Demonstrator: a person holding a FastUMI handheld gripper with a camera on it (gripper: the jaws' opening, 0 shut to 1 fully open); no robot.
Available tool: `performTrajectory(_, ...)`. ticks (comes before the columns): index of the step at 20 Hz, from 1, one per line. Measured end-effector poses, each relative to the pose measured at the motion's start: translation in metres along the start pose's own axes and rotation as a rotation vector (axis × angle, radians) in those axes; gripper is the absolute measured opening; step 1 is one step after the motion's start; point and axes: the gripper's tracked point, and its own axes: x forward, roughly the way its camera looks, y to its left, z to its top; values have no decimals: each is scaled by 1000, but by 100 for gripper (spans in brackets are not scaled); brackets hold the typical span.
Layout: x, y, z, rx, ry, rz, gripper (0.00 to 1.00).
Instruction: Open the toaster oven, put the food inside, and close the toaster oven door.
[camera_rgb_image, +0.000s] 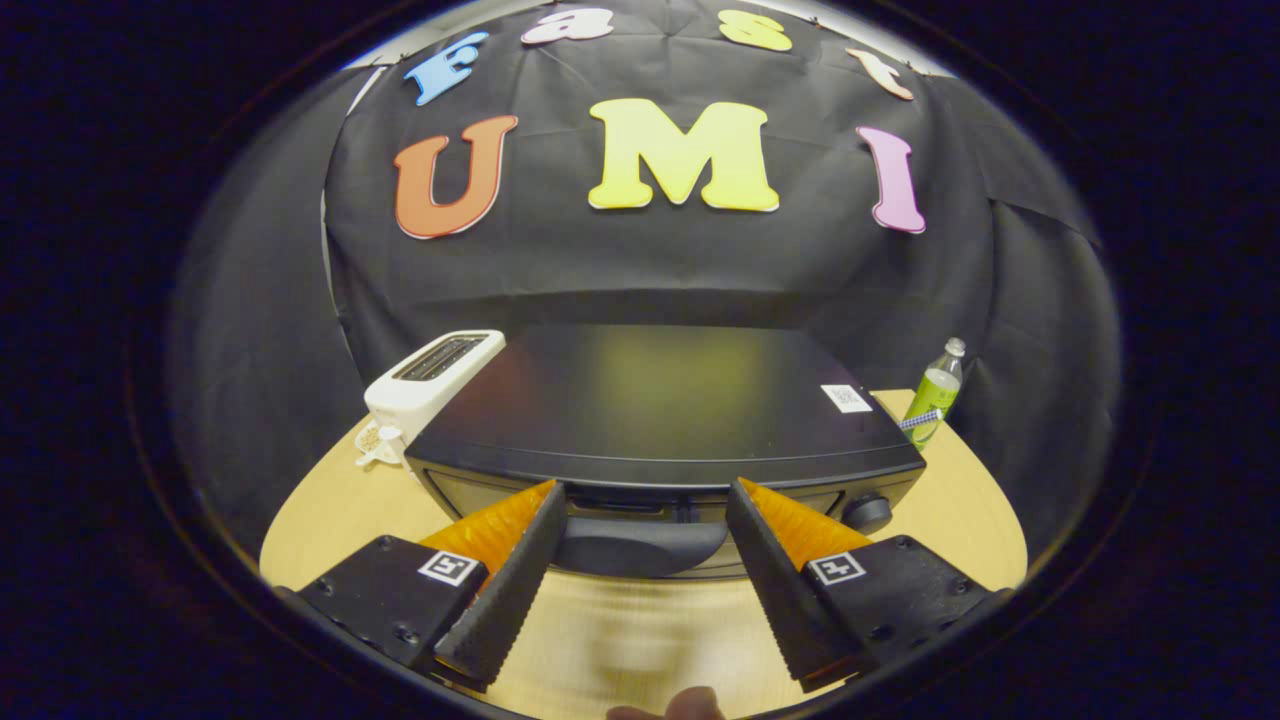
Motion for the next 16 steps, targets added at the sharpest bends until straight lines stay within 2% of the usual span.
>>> performTrajectory(5, -8, 1, -7, -33, 2, -13, 100)
performTrajectory(11, -44, 6, -49, -19, 56, 13, 100)
performTrajectory(16, -60, 6, -82, -73, 88, 5, 100)
